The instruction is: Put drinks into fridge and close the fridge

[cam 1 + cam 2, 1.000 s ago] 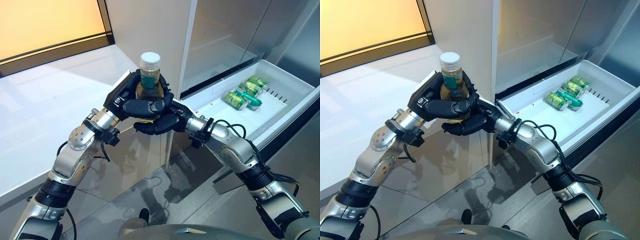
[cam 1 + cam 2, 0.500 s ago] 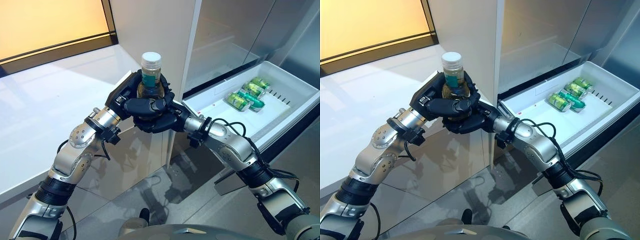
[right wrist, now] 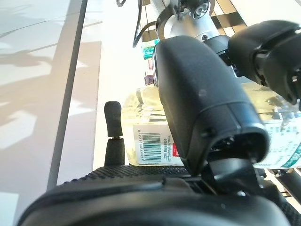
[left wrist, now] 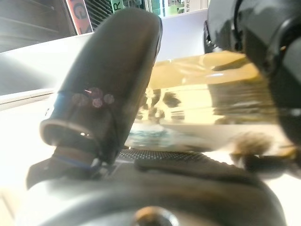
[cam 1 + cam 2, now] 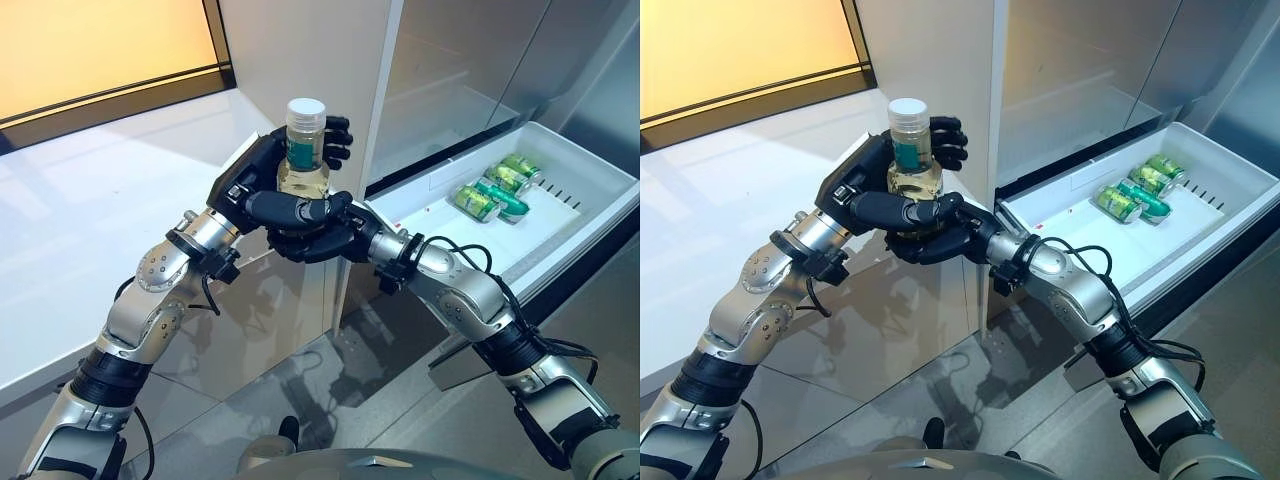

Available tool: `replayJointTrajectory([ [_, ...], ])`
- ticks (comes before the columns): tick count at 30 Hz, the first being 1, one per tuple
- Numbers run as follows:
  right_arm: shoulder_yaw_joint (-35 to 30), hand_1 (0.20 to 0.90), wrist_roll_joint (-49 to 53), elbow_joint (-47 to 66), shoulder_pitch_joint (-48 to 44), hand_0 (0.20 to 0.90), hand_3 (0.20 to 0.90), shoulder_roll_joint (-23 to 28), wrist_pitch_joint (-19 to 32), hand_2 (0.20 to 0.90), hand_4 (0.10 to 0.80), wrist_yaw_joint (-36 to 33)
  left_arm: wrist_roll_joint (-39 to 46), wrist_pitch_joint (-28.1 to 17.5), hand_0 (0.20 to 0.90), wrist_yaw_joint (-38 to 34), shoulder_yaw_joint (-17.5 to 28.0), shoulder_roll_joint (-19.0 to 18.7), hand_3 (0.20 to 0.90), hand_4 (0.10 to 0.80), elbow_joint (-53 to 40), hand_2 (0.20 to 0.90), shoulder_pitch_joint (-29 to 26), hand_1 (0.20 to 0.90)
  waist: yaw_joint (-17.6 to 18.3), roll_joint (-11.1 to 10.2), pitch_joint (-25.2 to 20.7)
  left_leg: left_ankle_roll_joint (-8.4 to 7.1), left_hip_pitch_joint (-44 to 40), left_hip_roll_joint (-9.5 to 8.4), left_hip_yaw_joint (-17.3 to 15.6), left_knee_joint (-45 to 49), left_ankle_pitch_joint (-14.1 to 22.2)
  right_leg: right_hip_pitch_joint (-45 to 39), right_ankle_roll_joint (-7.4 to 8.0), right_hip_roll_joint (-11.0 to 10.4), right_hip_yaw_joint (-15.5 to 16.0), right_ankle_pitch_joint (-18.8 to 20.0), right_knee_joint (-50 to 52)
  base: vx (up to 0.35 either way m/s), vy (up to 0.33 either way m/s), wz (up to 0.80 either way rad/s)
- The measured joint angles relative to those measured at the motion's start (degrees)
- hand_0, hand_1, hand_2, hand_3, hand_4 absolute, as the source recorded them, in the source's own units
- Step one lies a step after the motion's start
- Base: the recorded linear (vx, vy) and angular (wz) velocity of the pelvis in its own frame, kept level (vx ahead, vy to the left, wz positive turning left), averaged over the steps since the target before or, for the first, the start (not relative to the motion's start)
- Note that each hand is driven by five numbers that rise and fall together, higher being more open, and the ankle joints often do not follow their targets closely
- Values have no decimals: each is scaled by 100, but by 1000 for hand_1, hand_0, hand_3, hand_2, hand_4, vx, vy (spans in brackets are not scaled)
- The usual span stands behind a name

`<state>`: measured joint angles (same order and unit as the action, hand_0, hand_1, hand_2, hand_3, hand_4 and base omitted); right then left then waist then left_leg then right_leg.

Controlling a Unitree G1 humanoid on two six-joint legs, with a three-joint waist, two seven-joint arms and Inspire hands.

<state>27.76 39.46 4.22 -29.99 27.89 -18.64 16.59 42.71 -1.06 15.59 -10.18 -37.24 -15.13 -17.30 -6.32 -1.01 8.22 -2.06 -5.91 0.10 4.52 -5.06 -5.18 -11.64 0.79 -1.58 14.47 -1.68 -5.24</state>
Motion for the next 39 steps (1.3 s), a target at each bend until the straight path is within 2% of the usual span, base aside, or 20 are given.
replayJointTrajectory([
  [9, -1, 300, -4, 0, 0, 300, 200, 258, 1, 300, 100, 1, 2, -204, 900, -19, 436, -1, 900, 800, -332, 900, -96, 900, -5, 2, -1, 0, 19, -3, 6, 0, 0, 15, 4, -1, 4, -3, 0, 0, 0, 0],
  [13, -24, 300, -6, 1, 0, 300, 200, 352, 1, 300, 100, 3, 4, -211, 900, -56, 463, -2, 900, 800, -332, 900, -96, 900, -10, 2, -1, 0, 23, -3, 10, 0, 0, 17, 4, 1, 7, -3, 0, 0, 0, 0],
  [20, -310, 300, -6, 78, 0, 300, 200, 493, 8, 300, 100, 15, 6, -210, 900, -132, 814, -2, 900, 800, -332, 900, -27, 900, -14, 16, 1, 0, 40, -5, 20, 0, 0, 31, 8, 0, 16, -6, 0, 0, 0, 0],
  [23, -539, 300, -7, 186, 0, 300, 200, 590, 24, 300, 100, 15, 152, -208, 900, -186, 990, 26, 900, 800, -332, 900, 170, 900, -12, 34, -1, 0, 45, -7, 21, 0, 0, 36, 9, -2, 15, -7, -1, -11, -1, 0],
  [29, -872, 300, -10, 633, 16, 300, 200, 731, 157, 300, 100, 16, 536, -177, 900, -192, 1063, 376, 900, 800, -331, 900, 651, 900, 10, 41, 0, 0, 49, -8, 21, 0, 0, 42, 10, -1, 13, -8, 0, -16, 0, 0],
  [33, -986, 300, -10, 939, 54, 300, 200, 746, 285, 300, 100, 21, 1041, -102, 900, 161, 1062, 758, 900, 800, -331, 900, 1020, 900, 25, 42, 0, 0, 49, -7, 18, 0, 0, 47, 10, -1, 10, -8, 0, 0, 0, 0],
  [35, -1067, 300, -10, 1076, 132, 300, 200, 744, 287, 300, 100, 24, 1497, 140, 900, 536, 1057, 983, 900, 800, -331, 900, 1129, 900, 21, 42, 0, 1, 50, -9, 15, 0, 0, 49, 10, -3, 8, -8, 0, 0, 0, 0],
  [37, -1178, 300, -10, 1219, 280, 300, 200, 741, 326, 300, 100, 28, 2137, 571, 900, 1066, 1019, 1244, 900, 800, -335, 900, 1276, 900, 27, 42, 0, 2, 52, -12, 0, 0, 1, 59, 10, -7, -5, -8, 0, -7, 4, -2],
  [39, -1280, 300, -10, 1381, 480, 300, 200, 807, 349, 300, 100, 54, 2597, 816, 900, 1146, 1007, 1533, 900, 800, -332, 900, 1439, 900, 64, 42, 0, 3, 61, -10, -25, -1, 2, 79, 10, -6, -32, -7, 0, -17, 10, -6],
])
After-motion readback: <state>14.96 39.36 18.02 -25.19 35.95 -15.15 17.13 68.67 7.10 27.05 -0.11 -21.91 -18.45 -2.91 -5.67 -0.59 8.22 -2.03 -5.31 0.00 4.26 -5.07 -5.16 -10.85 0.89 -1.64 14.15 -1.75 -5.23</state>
